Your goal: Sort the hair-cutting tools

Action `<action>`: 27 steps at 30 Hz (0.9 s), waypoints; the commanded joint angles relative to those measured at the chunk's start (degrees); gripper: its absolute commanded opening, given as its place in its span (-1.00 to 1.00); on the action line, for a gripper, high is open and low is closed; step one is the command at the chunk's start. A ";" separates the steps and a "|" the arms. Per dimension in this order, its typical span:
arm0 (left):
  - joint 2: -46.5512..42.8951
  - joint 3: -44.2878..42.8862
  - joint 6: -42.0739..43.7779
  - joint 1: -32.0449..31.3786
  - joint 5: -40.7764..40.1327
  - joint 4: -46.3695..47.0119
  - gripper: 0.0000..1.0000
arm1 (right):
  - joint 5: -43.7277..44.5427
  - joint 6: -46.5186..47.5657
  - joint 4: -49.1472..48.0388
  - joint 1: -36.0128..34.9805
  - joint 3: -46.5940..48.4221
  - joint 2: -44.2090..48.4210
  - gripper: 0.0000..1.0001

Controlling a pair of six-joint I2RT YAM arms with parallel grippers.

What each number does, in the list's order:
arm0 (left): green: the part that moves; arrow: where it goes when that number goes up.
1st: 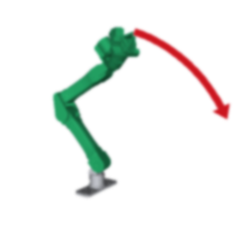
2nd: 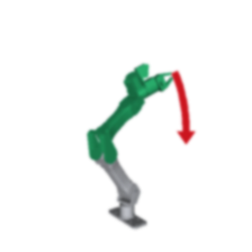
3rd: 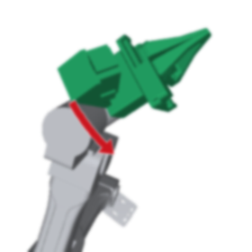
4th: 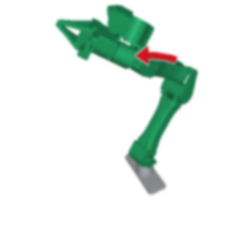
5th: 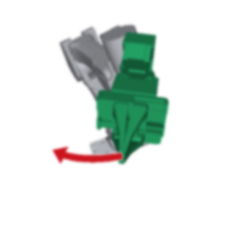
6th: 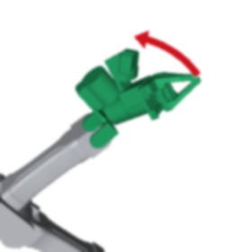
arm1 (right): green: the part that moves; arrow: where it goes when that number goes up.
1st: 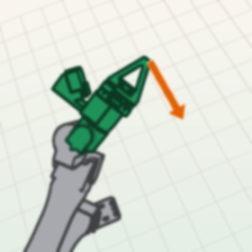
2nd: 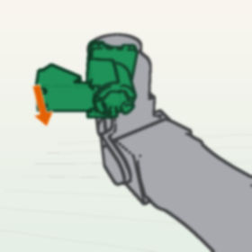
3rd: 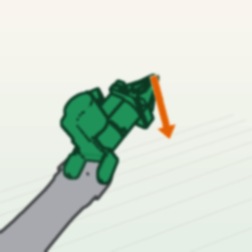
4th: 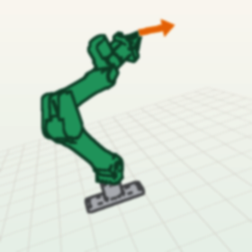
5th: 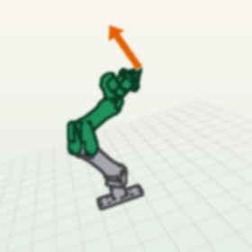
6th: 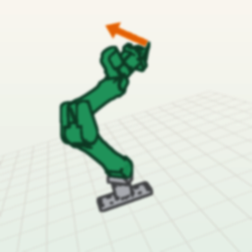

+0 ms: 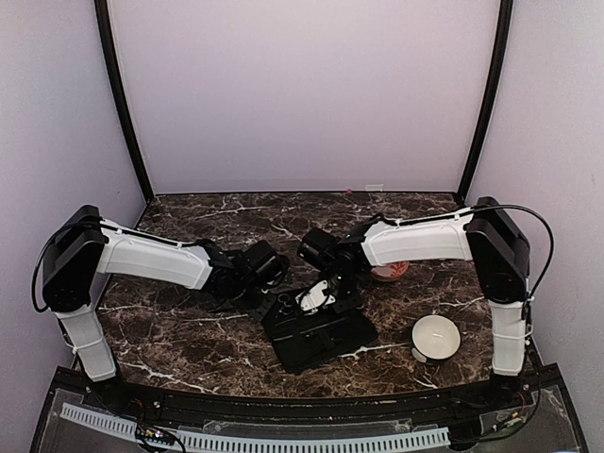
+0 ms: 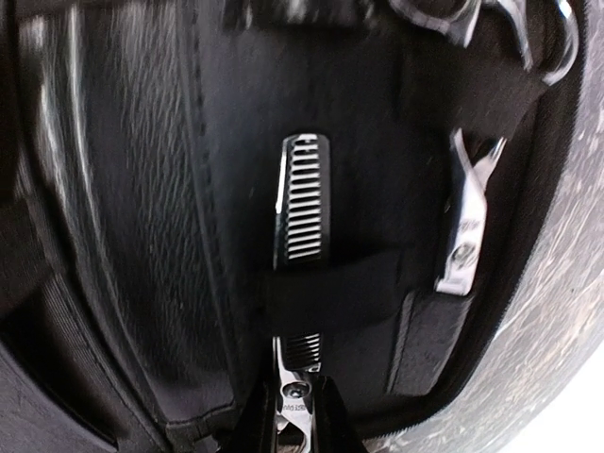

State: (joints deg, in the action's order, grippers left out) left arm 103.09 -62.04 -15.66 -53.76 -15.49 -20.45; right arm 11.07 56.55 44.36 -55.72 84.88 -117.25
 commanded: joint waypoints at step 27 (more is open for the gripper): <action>-1.64 1.04 -0.96 0.34 0.72 2.21 -1.00 | -9.98 -4.33 3.18 10.42 0.11 6.98 -0.52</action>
State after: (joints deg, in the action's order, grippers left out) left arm 103.09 -61.60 -15.92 -53.54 -15.42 -19.79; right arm 2.48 53.45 45.30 -48.23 84.95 -110.56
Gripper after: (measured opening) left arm 0.006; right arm 0.280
